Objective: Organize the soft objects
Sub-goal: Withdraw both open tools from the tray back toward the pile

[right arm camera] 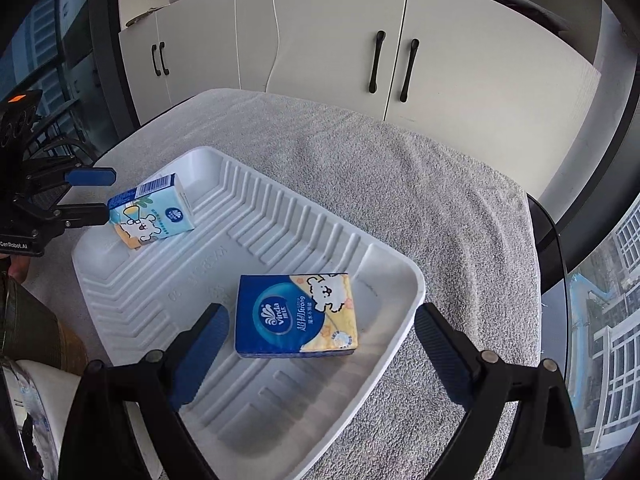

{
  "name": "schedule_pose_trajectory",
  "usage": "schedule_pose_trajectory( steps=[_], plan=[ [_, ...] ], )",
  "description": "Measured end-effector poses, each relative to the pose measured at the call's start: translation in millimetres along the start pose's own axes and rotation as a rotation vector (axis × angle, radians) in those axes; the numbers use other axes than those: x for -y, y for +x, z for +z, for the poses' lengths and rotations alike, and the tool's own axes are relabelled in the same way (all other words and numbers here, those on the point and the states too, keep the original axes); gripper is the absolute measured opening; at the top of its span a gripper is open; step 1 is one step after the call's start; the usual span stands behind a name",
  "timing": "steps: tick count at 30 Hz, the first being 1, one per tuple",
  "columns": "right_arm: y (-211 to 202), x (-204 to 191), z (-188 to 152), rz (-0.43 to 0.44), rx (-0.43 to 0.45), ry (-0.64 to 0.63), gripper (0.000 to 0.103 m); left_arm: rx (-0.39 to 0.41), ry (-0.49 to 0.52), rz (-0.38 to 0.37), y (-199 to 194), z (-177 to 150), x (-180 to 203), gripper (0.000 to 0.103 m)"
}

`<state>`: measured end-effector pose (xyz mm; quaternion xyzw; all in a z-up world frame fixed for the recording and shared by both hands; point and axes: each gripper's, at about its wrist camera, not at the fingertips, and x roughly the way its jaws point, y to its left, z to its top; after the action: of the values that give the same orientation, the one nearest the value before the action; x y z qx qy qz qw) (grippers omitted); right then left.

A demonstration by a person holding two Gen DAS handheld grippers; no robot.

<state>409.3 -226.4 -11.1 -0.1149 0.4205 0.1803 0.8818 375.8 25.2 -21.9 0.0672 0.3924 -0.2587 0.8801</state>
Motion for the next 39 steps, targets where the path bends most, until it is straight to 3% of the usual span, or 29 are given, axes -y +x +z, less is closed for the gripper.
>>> schedule_pose_trajectory(
  steps=[13,18,22,30,33,39],
  plan=[
    [-63,11,-13,-0.028,0.087,0.07,0.096,0.096,-0.044,0.058,-58,-11,-5,0.058],
    [-95,9,-21,-0.036,0.131,0.095,0.096,0.166,-0.047,0.123,-95,-23,6,0.058],
    [-125,3,-34,-0.029,0.177,0.12,0.096,0.231,-0.065,0.148,-129,-41,18,0.067],
    [-170,-23,-81,0.01,0.236,0.186,0.096,0.265,-0.113,0.122,-175,-85,49,0.068],
    [-179,-43,-104,0.011,0.238,0.192,0.096,0.287,-0.123,0.119,-191,-106,65,0.075],
    [-187,-80,-152,0.023,0.219,0.224,0.096,0.296,-0.113,0.105,-210,-148,108,0.076]
  ],
)
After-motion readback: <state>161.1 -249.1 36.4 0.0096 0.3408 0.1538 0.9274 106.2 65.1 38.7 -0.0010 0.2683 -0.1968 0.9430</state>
